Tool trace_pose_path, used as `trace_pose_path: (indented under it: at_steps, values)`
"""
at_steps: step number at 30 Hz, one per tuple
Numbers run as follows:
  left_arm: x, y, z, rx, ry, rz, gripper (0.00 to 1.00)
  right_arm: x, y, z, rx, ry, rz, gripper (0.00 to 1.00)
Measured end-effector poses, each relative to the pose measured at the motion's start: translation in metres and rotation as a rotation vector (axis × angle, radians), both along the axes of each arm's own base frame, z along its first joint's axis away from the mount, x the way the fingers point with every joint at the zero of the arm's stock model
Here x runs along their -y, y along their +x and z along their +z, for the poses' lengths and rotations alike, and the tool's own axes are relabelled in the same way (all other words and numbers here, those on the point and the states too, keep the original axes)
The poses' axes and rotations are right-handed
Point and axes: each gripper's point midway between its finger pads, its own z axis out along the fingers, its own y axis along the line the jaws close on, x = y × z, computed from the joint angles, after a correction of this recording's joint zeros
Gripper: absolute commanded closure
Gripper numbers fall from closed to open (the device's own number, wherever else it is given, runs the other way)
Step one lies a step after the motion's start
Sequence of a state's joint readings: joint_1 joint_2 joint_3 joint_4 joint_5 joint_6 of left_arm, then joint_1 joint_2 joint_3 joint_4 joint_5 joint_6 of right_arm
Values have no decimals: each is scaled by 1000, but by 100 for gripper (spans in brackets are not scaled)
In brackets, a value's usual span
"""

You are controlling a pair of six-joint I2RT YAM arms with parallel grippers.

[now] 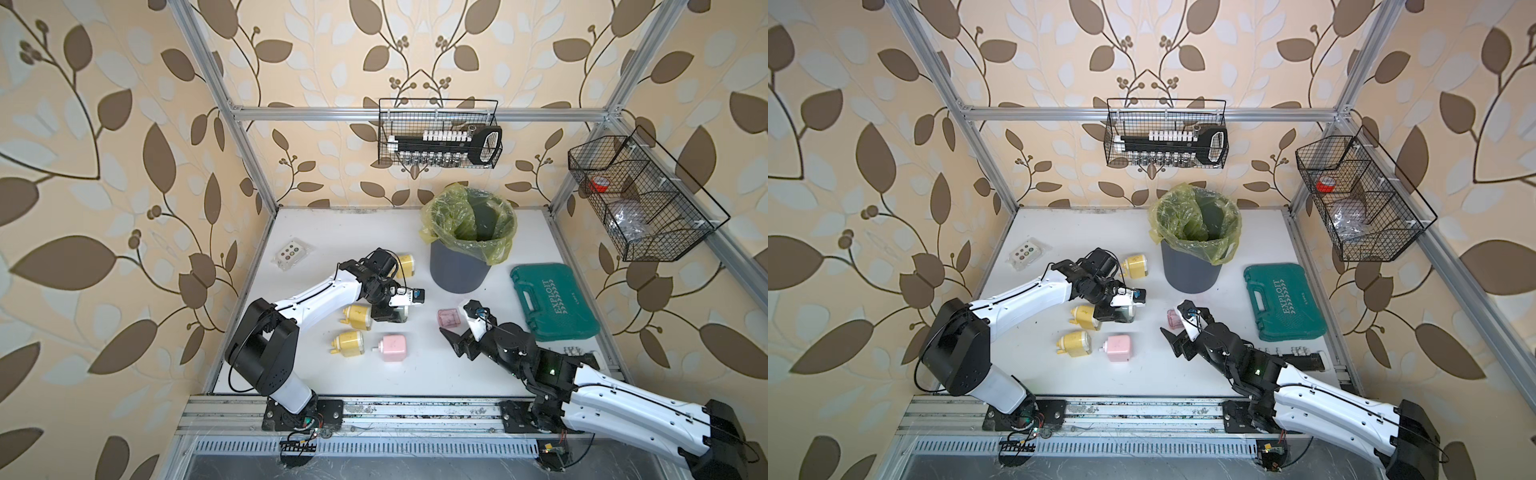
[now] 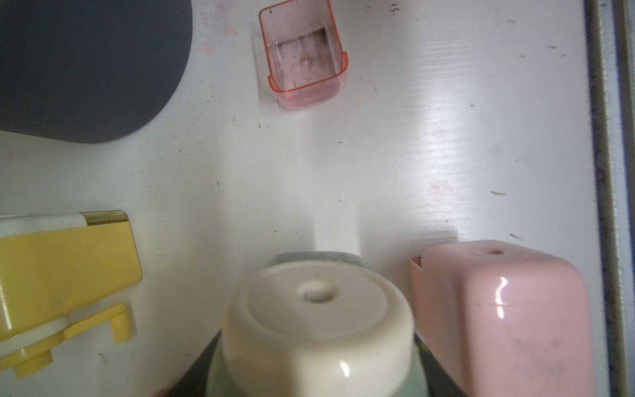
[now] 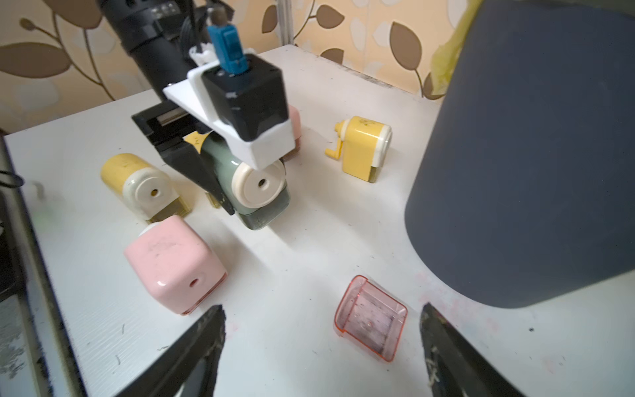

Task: Take out the pencil sharpener tray and clean the shavings
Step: Pick up the pencil sharpener from the center of the board, then open the container of the pencil sharpener.

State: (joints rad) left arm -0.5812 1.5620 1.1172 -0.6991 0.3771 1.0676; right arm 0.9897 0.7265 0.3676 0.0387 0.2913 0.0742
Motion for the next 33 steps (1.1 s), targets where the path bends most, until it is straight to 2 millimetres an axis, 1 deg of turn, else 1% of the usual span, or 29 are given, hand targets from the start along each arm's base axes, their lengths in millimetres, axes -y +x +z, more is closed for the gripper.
trace_pose_path:
  at_steps: [4, 7, 11, 13, 15, 17, 20, 26, 33]
  values:
    - [1, -12, 15, -47, -19, -28, 100, -17, -6, 9, 37, 17, 95, 14]
    - [4, -18, 35, -30, -64, -55, 100, -29, -13, 4, 25, 0, 176, 15]
    - [3, -35, 68, 4, -143, -88, 100, -43, -19, 2, 26, 4, 249, 14]
    - [3, -43, 82, 16, -181, -106, 100, -47, -20, 3, 35, 7, 264, 13]
    - [3, -51, 91, 13, -206, -121, 100, -50, -20, 4, 46, 10, 279, 13]
    - [3, -56, 95, -3, -219, -131, 100, -54, -21, 4, 55, 2, 300, 13]
    - [2, -61, 95, -23, -217, -134, 100, -62, -23, 3, 54, -12, 338, 13]
    - [5, -73, 93, -55, -211, -160, 100, -77, -21, 13, 75, 4, 378, 13]
    - [11, -81, 93, -64, -212, -186, 100, -90, -23, 10, 56, 18, 423, 16]
